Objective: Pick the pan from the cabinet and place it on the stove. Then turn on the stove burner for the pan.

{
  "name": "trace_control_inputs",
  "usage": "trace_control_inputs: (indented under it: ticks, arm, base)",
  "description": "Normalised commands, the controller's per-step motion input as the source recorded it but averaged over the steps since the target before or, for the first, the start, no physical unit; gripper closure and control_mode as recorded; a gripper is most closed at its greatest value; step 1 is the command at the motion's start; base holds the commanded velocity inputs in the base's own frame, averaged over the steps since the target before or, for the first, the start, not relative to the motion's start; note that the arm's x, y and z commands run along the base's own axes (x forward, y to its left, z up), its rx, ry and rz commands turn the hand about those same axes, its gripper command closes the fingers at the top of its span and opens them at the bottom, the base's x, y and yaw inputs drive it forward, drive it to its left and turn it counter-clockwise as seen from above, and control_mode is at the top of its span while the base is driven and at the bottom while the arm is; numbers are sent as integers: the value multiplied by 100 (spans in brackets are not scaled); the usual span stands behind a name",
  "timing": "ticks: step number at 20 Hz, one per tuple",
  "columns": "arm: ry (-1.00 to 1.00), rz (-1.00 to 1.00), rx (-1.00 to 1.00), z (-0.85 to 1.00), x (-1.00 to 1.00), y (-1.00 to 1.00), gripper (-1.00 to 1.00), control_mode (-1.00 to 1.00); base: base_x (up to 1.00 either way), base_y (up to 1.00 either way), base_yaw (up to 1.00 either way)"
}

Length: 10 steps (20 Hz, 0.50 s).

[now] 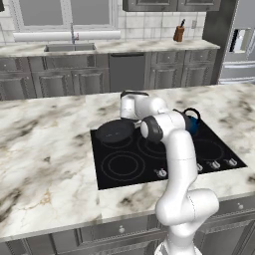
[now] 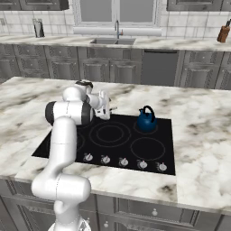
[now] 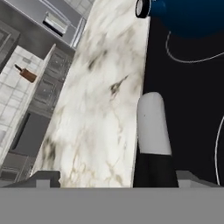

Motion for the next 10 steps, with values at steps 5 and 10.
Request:
trace_control_inputs:
  ticks: [5,10]
  arm:
    - [0,-5,0,-13,-13,15,-100,-100]
    - [3,-5,-1,-18,-14,20,-100,-100]
  base:
    - [0,0,0]
    - [0,0,0]
